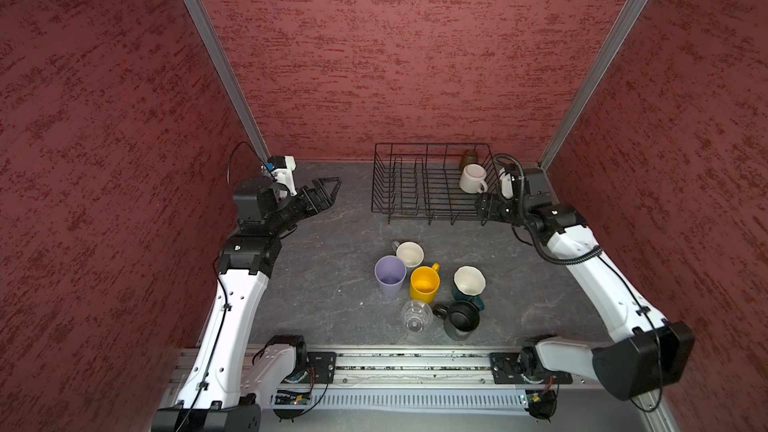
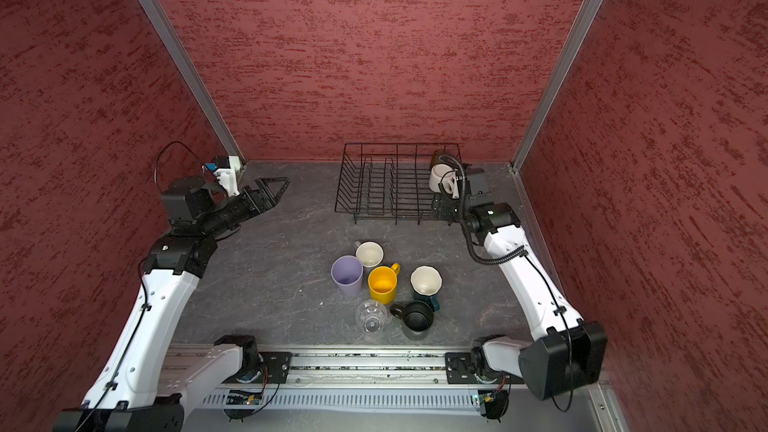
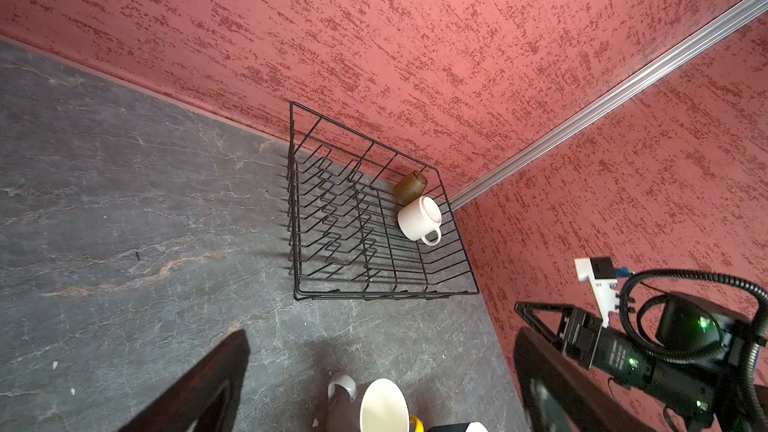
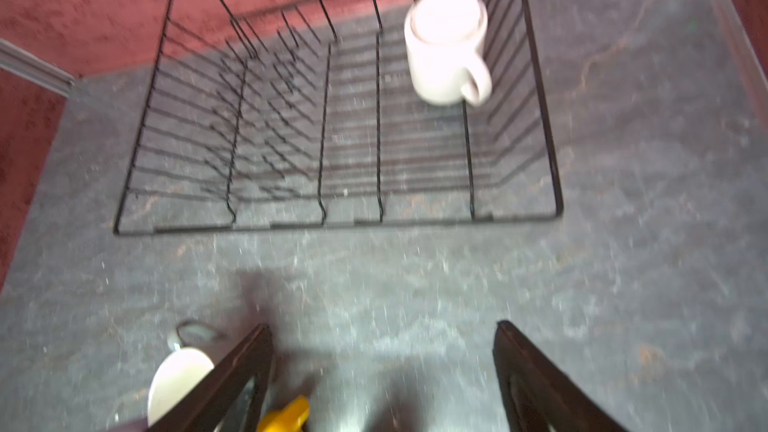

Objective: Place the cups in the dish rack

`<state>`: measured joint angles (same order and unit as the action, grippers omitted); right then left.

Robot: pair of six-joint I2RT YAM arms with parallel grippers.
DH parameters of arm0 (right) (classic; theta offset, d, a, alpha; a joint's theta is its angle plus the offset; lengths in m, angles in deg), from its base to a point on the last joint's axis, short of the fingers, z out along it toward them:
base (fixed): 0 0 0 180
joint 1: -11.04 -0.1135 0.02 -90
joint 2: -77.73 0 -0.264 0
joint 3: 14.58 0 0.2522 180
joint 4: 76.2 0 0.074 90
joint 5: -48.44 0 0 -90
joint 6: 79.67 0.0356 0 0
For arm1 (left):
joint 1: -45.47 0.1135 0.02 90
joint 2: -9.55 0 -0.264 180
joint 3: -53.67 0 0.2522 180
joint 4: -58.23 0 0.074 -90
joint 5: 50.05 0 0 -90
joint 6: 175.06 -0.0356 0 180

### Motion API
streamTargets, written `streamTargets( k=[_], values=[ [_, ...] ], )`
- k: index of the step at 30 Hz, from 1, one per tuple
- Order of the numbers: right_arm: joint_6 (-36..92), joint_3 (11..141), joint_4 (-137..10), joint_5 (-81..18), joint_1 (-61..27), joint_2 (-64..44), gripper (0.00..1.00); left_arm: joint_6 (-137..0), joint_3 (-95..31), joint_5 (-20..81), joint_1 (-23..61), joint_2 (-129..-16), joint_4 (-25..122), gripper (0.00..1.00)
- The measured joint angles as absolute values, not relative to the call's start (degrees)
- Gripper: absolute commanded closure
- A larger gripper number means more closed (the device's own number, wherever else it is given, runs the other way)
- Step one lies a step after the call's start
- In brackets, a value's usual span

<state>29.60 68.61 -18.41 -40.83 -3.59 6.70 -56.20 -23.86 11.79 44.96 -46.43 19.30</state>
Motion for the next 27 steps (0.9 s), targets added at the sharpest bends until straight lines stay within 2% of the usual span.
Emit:
streamTargets(
  k=[12,27],
  values=[
    [41.23,55.49,-7.91,-42.29,-12.99,18.94,0.34,-55.71,-22.40,11.70,45.64,-46.43,20.99,0.00],
    [52.72,48.08,-3.63,-43.23,-22.04,22.59,0.46,-55.12,-21.52,10.02,47.21,-47.11,22.26,0.00]
  ],
)
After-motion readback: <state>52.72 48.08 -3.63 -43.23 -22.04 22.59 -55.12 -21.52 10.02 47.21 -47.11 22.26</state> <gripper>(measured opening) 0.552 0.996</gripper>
